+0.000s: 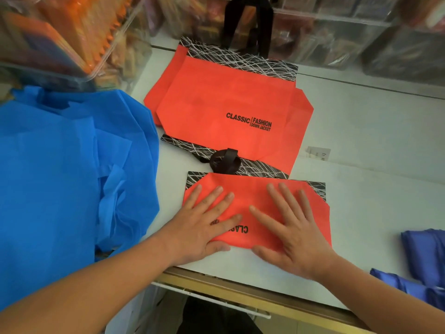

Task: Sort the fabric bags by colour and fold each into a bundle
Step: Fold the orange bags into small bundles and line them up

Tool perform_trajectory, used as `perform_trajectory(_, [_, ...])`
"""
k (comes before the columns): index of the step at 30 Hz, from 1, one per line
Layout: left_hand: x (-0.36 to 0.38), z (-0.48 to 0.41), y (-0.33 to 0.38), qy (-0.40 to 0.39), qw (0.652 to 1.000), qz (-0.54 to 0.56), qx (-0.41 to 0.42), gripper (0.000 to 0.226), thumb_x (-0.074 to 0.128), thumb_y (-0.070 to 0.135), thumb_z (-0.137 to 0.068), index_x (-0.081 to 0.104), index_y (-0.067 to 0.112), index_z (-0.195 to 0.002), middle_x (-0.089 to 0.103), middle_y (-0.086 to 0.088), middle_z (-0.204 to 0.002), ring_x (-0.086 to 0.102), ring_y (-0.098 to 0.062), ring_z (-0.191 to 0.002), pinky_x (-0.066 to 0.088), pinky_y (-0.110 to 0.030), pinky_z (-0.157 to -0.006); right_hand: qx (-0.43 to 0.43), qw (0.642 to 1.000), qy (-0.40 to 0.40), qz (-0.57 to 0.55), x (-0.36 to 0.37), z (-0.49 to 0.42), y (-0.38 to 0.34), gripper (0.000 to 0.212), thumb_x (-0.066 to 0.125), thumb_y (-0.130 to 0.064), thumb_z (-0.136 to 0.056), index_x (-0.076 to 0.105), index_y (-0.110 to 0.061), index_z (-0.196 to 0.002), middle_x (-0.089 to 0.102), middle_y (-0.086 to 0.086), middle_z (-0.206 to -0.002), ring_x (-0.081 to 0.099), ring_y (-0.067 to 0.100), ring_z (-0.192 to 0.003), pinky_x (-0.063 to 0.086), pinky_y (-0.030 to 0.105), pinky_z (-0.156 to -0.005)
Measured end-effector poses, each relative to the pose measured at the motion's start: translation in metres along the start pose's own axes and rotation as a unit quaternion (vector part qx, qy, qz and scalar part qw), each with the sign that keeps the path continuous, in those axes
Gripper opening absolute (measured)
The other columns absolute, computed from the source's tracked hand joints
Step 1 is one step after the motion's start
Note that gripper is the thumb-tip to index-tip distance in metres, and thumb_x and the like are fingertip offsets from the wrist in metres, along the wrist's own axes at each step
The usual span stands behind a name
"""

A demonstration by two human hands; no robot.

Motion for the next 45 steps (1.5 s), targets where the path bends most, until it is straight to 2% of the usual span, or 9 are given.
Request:
perform_trajectory(4, [-0.002, -0.001, -0.002, -0.010, 0.999, 0.036, 0.006, 0.060, 0.025, 0.065, -0.105, 0.038, 0.037, -0.157, 0.024, -0.011, -0.169, 0.019, -0.040, -0.156, 0.028, -0.071, -0.115, -0.064, 0.997, -0.032, 0.021, 0.004, 0.019, -0.002, 0.066, 0.059, -0.069, -0.093, 0.059, -0.029, -0.145, 0.032, 0.006, -0.166, 0.025, 0.035, -0.155, 0.030, 0.069, -0.114])
perform_trajectory(8, [0.000, 0.001, -0.004, -0.110, 0.993, 0.038, 0.000, 0.086, 0.012, 0.087, -0.089, 0.003, 0.044, -0.162, -0.020, -0.003, -0.170, -0.025, -0.030, -0.155, -0.009, -0.063, -0.123, -0.106, 0.993, -0.040, 0.046, -0.002, 0.015, 0.005, 0.044, 0.047, -0.048, -0.106, 0.064, -0.023, -0.138, 0.048, 0.007, -0.158, 0.040, 0.037, -0.148, 0.041, 0.064, -0.110])
perform_trajectory(16, [-0.041, -0.014, -0.052, -0.065, 0.925, 0.364, -0.093, 0.070, 0.031, 0.084, -0.089, 0.068, 0.036, -0.124, 0.069, 0.009, -0.132, 0.052, -0.002, -0.134, 0.036, -0.034, -0.118, 0.077, 0.969, -0.203, -0.116, -0.034, -0.010, 0.057, 0.079, 0.034, -0.089, -0.083, 0.066, -0.037, -0.132, 0.066, -0.018, -0.135, 0.061, 0.007, -0.124, 0.049, 0.035, -0.105])
perform_trajectory(21, [-0.049, -0.033, -0.086, -0.009, 0.959, 0.241, -0.147, 0.057, 0.022, 0.072, -0.094, 0.055, 0.026, -0.089, 0.051, 0.014, -0.089, 0.052, -0.011, -0.093, 0.051, -0.042, -0.079, 0.256, 0.942, -0.066, -0.205, -0.055, -0.005, 0.111, 0.060, 0.048, -0.078, -0.086, 0.070, -0.023, -0.085, 0.064, -0.005, -0.074, 0.061, 0.017, -0.074, 0.050, 0.030, -0.070])
perform_trajectory(27, [-0.056, -0.048, -0.087, 0.122, 0.980, -0.009, -0.154, 0.050, 0.038, 0.060, -0.095, 0.064, 0.018, -0.089, 0.058, 0.000, -0.086, 0.057, -0.027, -0.082, 0.049, -0.041, -0.067, 0.376, 0.888, 0.113, -0.240, -0.040, -0.007, 0.126, 0.008, 0.081, -0.036, -0.085, 0.075, -0.034, -0.081, 0.061, -0.009, -0.089, 0.057, -0.003, -0.091, 0.038, 0.007, -0.072])
perform_trajectory(33, [-0.057, -0.043, -0.070, 0.225, 0.962, -0.056, -0.145, 0.030, 0.070, 0.037, -0.093, 0.067, 0.020, -0.117, 0.063, -0.005, -0.117, 0.056, -0.030, -0.108, 0.043, -0.050, -0.099, 0.337, 0.913, 0.197, -0.121, -0.031, -0.010, 0.122, 0.009, 0.081, -0.031, -0.085, 0.076, -0.023, -0.084, 0.055, -0.001, -0.087, 0.054, 0.023, -0.084, 0.048, 0.041, -0.075])
perform_trajectory(36, [-0.041, -0.049, -0.045, 0.169, 0.984, -0.038, -0.029, 0.053, 0.045, 0.014, -0.098, 0.048, 0.023, -0.150, 0.044, -0.006, -0.159, 0.037, -0.033, -0.149, 0.029, -0.061, -0.119, 0.325, 0.922, 0.208, -0.016, -0.043, -0.010, 0.116, 0.014, 0.073, -0.038, -0.083, 0.076, -0.025, -0.087, 0.059, 0.002, -0.098, 0.054, 0.031, -0.093, 0.042, 0.043, -0.084])
perform_trajectory(40, [-0.025, -0.055, -0.050, 0.076, 0.995, 0.056, -0.037, 0.060, 0.036, 0.049, -0.108, 0.026, 0.027, -0.163, 0.017, 0.002, -0.172, 0.010, -0.021, -0.159, 0.021, -0.057, -0.124, 0.199, 0.955, 0.183, 0.122, -0.053, -0.036, 0.076, 0.029, 0.066, -0.010, -0.081, 0.075, -0.018, -0.108, 0.062, 0.017, -0.136, 0.053, 0.044, -0.131, 0.026, 0.062, -0.118])
perform_trajectory(45, [-0.020, -0.057, -0.052, 0.055, 0.996, 0.067, -0.030, 0.066, 0.035, 0.059, -0.107, 0.021, 0.030, -0.164, 0.012, 0.003, -0.172, 0.006, -0.020, -0.160, 0.021, -0.058, -0.124, 0.225, 0.971, 0.059, 0.053, -0.010, -0.049, 0.068, 0.066, 0.048, -0.068, -0.095, 0.050, -0.033, -0.152, 0.036, 0.007, -0.165, 0.031, 0.036, -0.153, 0.018, 0.060, -0.124])
Point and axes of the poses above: each hand's wrist, its own z-axis away from the middle knuckle, its own x-axis out of the palm, y = z × x, the point moved 9 cm from there along -z, towards the middle knuckle
